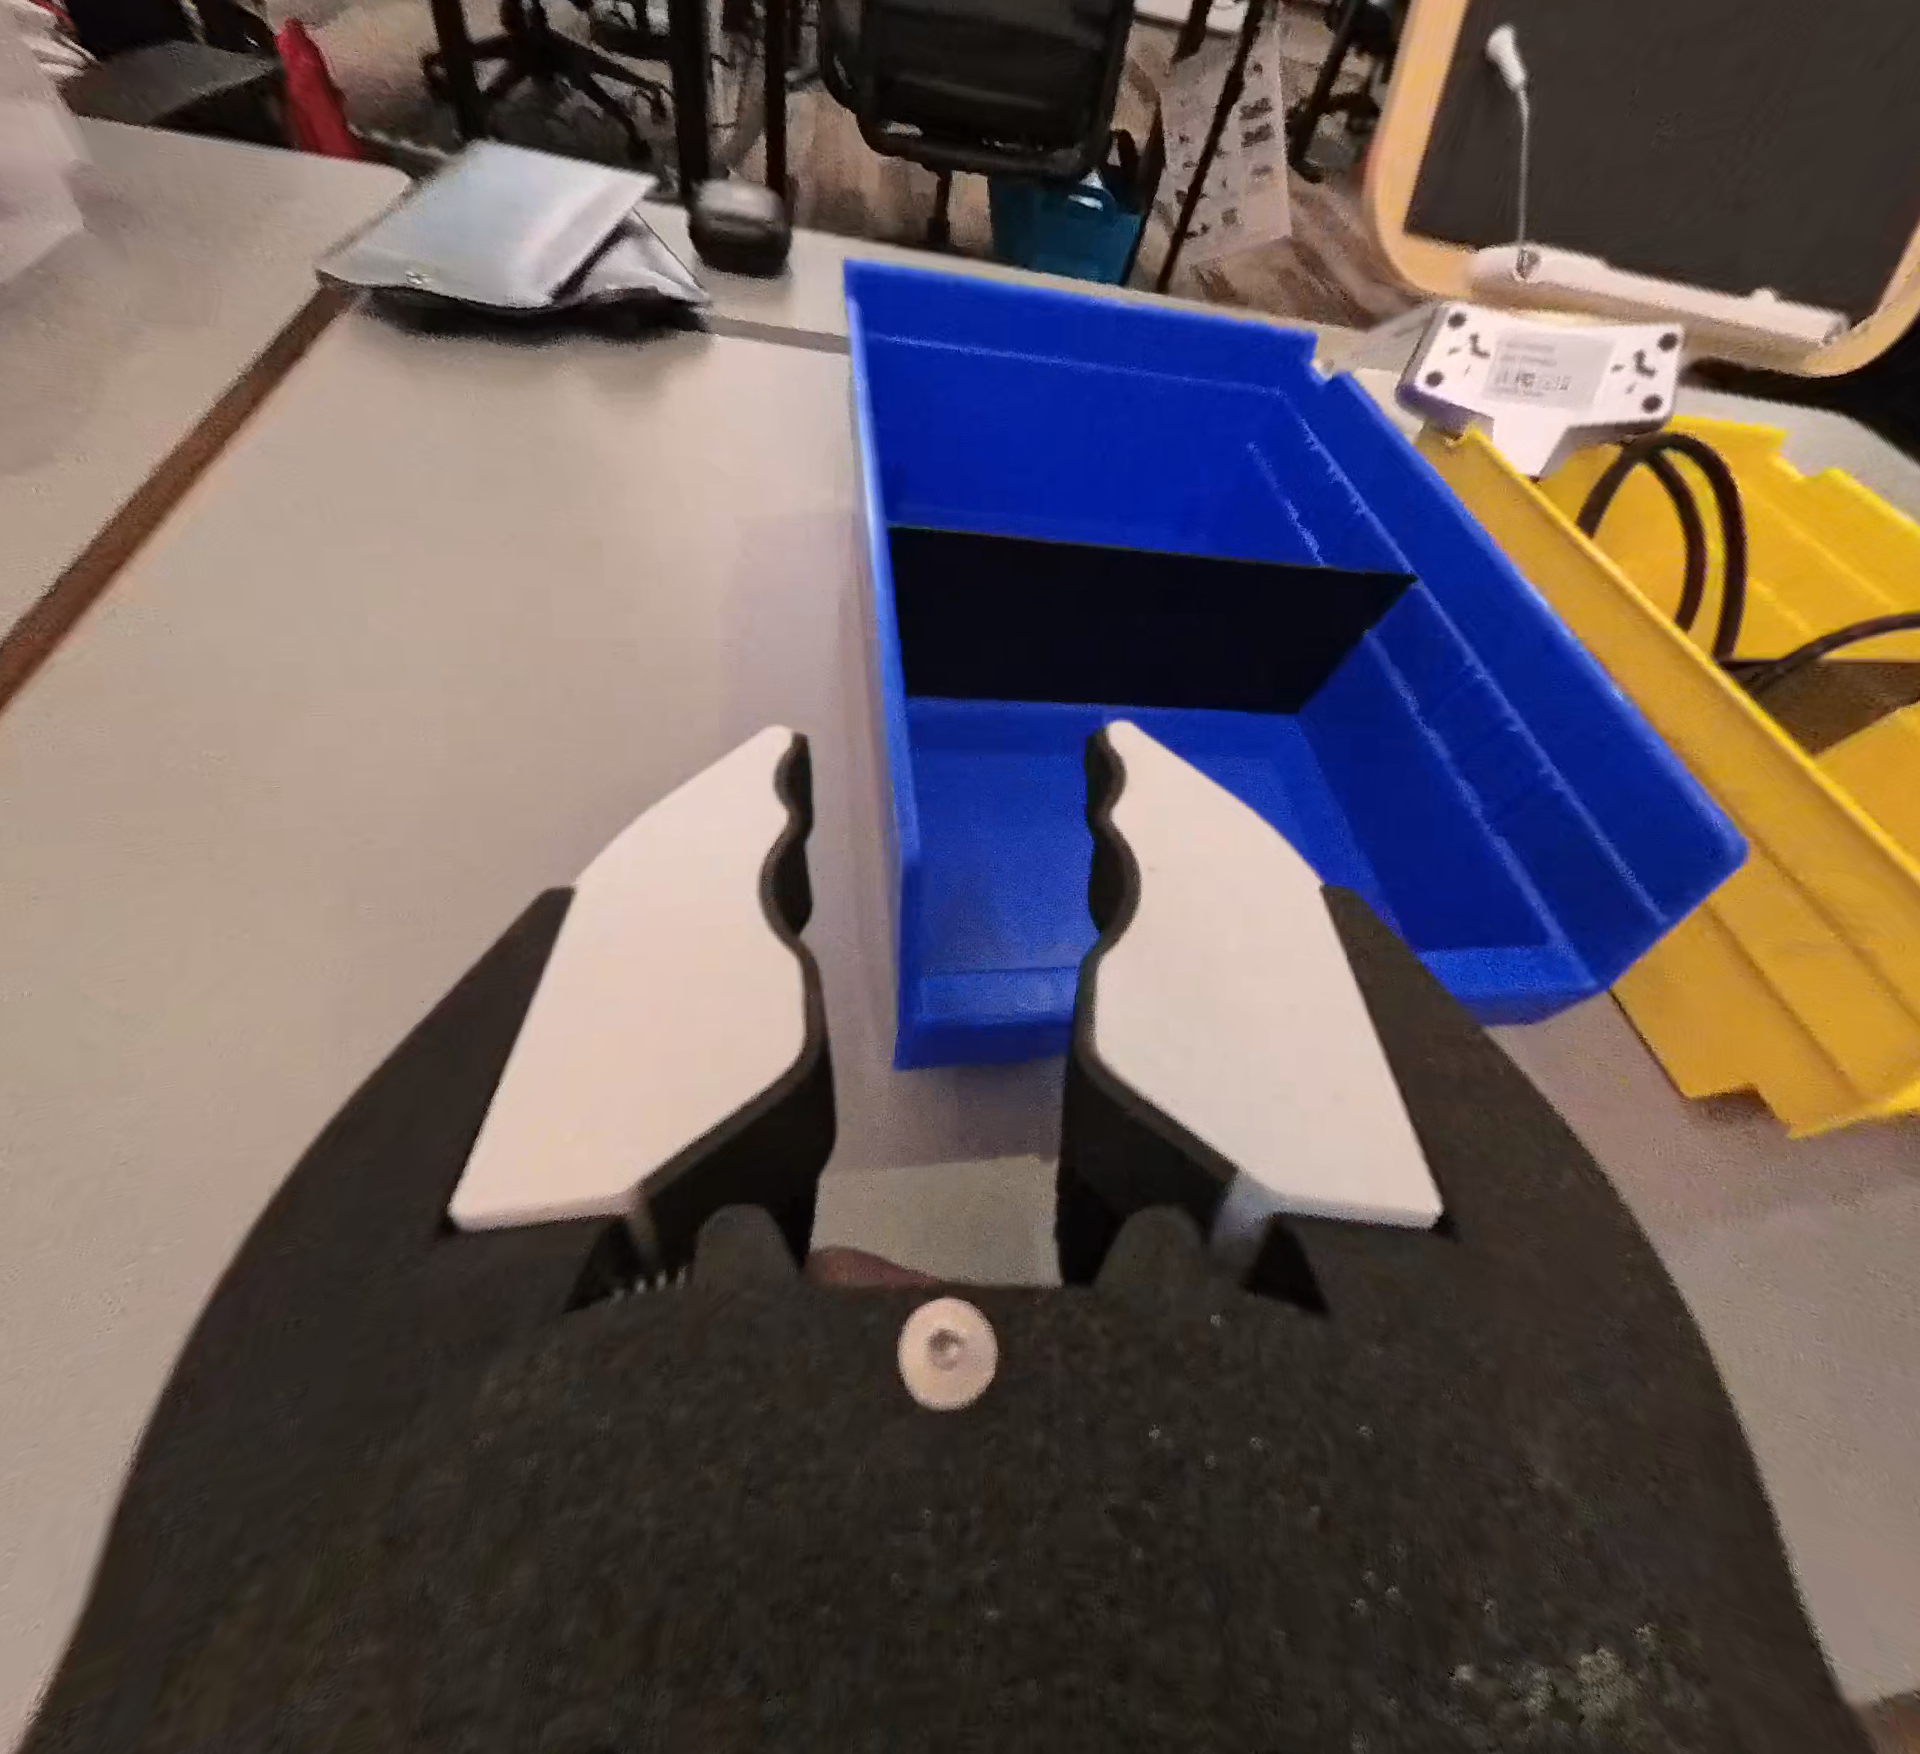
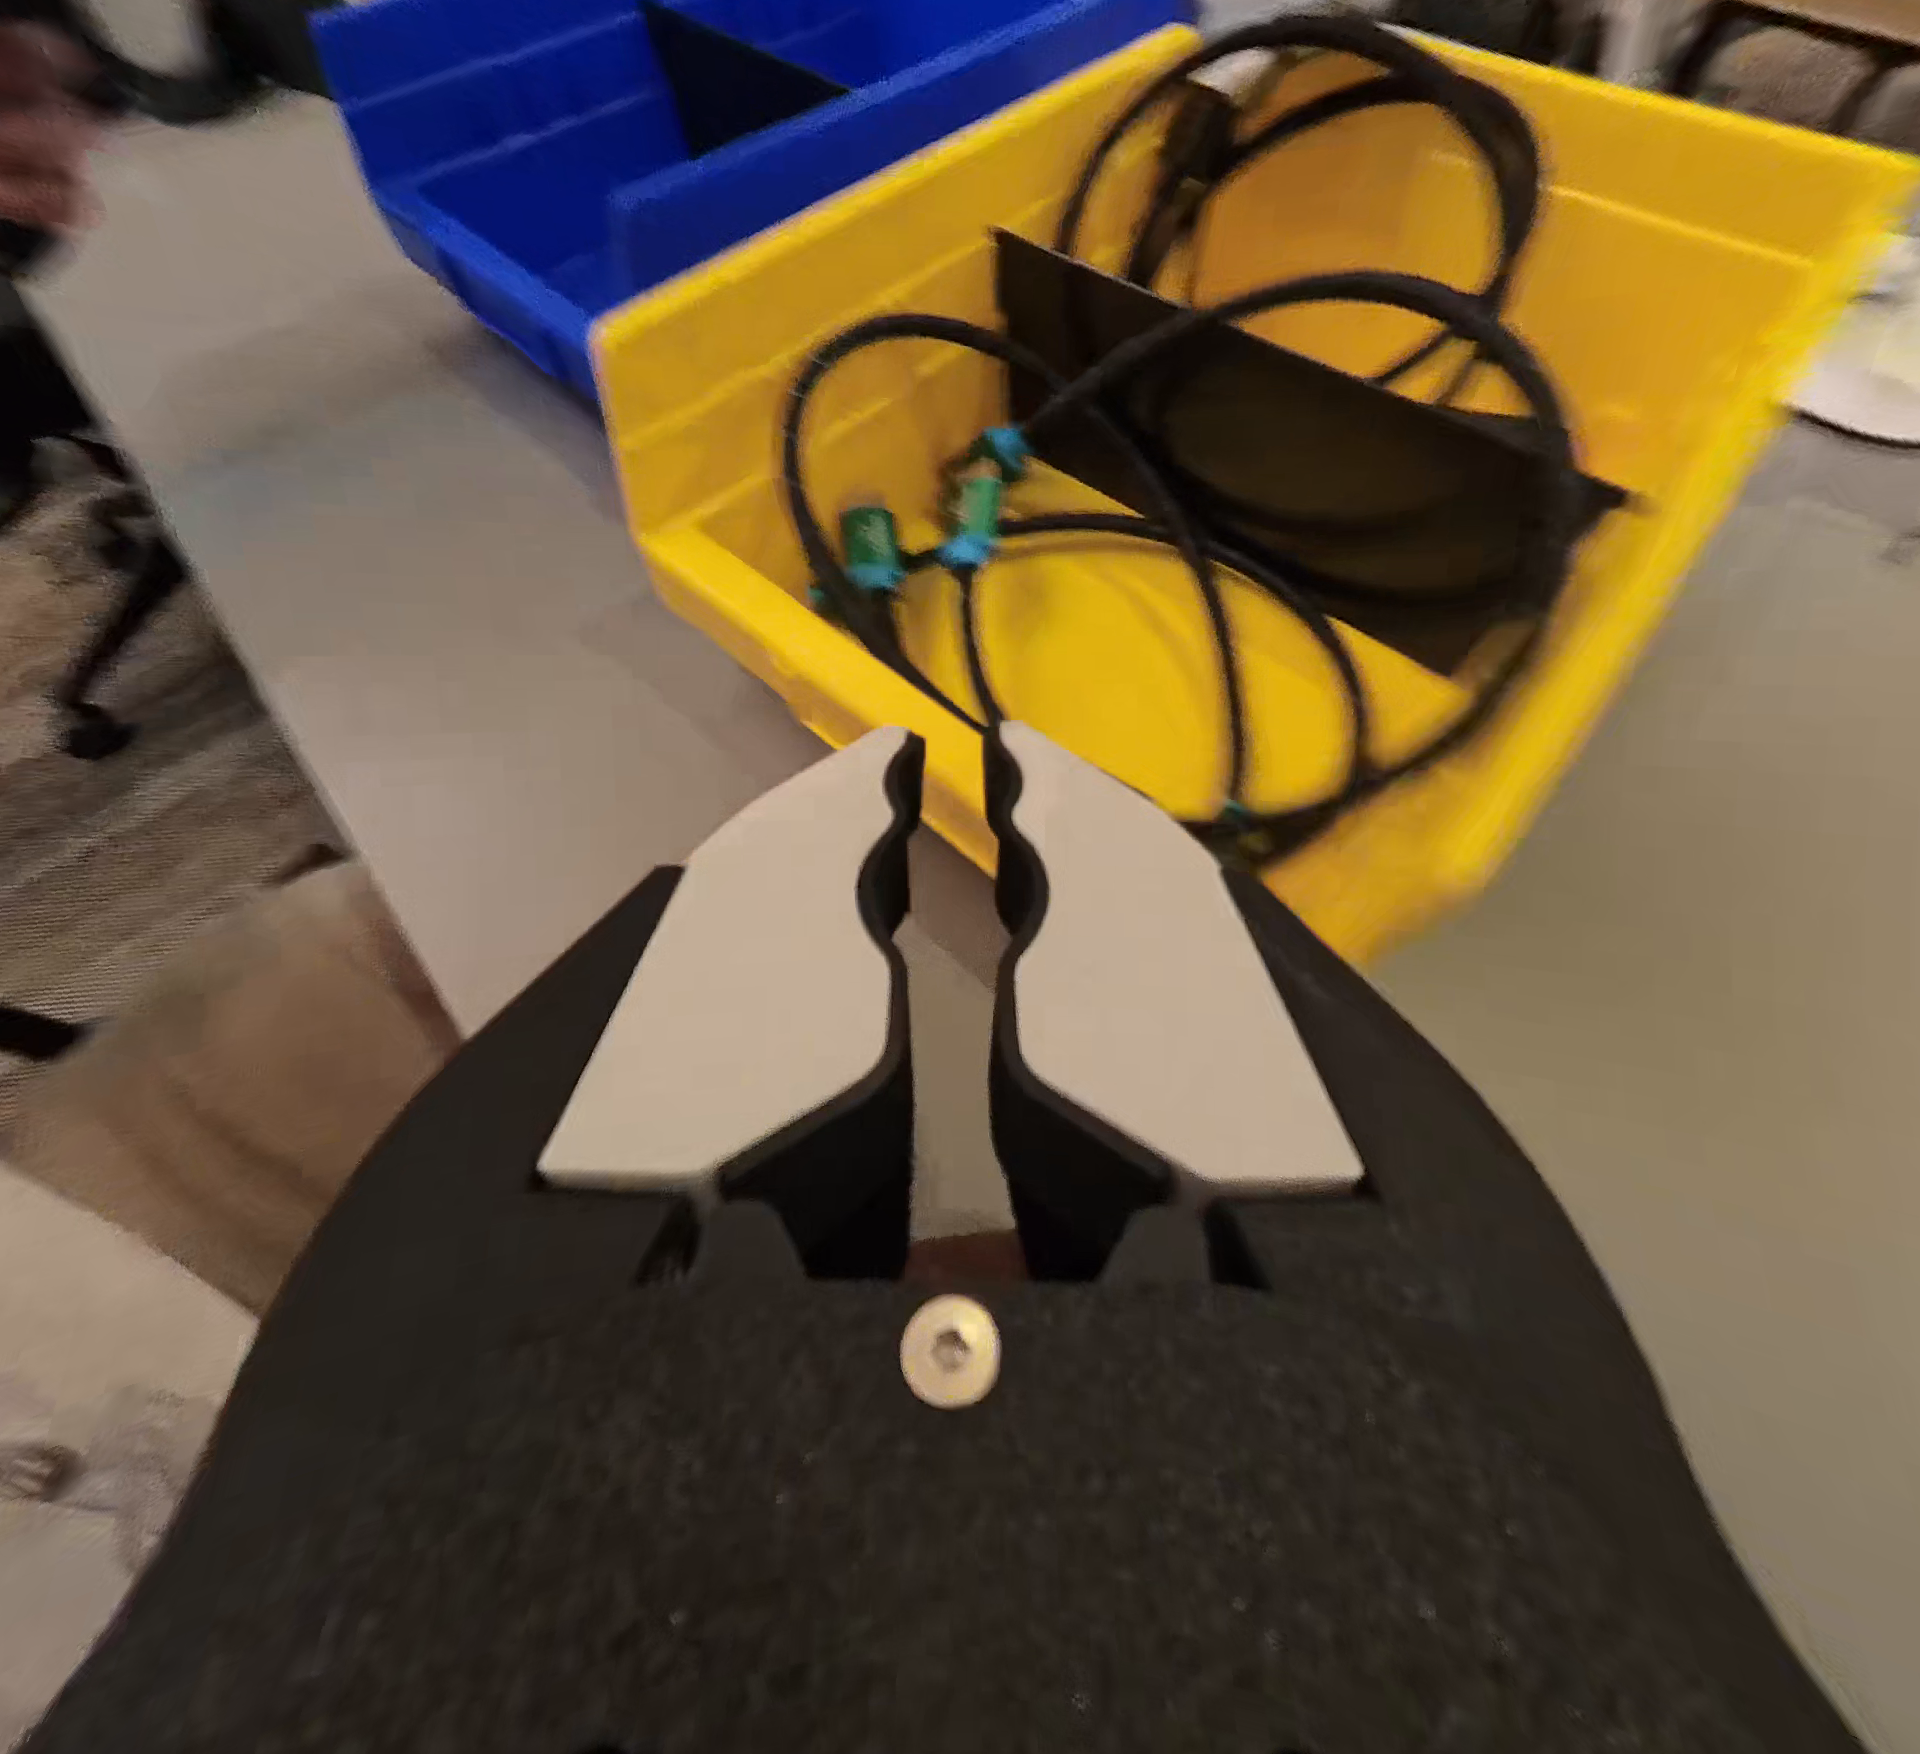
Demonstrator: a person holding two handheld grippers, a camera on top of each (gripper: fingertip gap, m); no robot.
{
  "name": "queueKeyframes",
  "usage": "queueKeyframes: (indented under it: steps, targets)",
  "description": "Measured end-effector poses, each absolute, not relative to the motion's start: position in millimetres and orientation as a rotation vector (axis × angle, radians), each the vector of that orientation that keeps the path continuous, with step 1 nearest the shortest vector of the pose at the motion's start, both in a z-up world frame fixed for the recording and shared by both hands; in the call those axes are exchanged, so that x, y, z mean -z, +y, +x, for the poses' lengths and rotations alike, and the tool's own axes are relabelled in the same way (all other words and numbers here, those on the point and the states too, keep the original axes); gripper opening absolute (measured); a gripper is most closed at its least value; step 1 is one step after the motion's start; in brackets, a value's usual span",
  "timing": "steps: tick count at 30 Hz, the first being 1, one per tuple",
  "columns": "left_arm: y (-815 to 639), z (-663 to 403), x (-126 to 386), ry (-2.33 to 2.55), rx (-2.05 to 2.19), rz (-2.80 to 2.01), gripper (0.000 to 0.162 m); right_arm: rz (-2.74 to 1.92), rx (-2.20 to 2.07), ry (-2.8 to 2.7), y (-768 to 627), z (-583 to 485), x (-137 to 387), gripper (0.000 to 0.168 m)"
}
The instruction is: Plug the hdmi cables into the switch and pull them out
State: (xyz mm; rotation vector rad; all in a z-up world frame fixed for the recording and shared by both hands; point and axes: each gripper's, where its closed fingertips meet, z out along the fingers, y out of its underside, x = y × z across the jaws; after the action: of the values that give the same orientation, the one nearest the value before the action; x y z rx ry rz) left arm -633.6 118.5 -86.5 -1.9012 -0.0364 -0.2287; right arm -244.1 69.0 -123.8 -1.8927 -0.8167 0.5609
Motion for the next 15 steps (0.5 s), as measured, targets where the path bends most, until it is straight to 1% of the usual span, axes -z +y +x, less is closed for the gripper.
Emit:
queueKeyframes:
  steps: [1,3,4,5,6,7,8,9,10,12,13,15]
  targets:
    - [127,-630,97,-0.006,0.251,-1.935,0.052,-1.876,-0.633,-0.837,65,-264,121,0.01]
    - [143,-627,114,0.033,0.202,-1.993,0.05,-1.838,-0.777,-0.912,51,-304,115,0.011]
    - [150,-627,121,0.035,0.165,-2.028,0.043,-1.831,-0.841,-0.959,44,-321,115,0.012]
    - [155,-628,130,0.028,0.139,-2.067,0.031,-1.831,-0.89,-0.994,38,-337,114,0.014]
    - [158,-630,137,0.004,0.116,-2.099,0.012,-1.834,-0.919,-1.019,36,-350,115,0.018]
    - [158,-632,139,-0.004,0.1,-2.097,0.005,-1.848,-0.913,-1.013,39,-360,117,0.027]
    - [156,-631,139,-0.024,0.118,-2.093,0.005,-1.875,-0.865,-0.963,49,-367,119,0.042]
    - [151,-630,140,-0.05,0.141,-2.094,0.005,-1.898,-0.816,-0.911,59,-372,122,0.049]
    - [144,-629,139,-0.079,0.149,-2.09,0.005,-1.912,-0.784,-0.872,67,-378,125,0.05]
    - [124,-624,139,-0.106,0.133,-2.077,0.005,-1.962,-0.67,-0.766,86,-388,135,0.062]
    - [110,-620,141,-0.1,0.109,-2.078,0.006,-1.985,-0.613,-0.717,92,-392,138,0.055]
    - [81,-615,140,-0.074,0.038,-2.075,0.006,-1.988,-0.523,-0.627,97,-399,136,0.06]
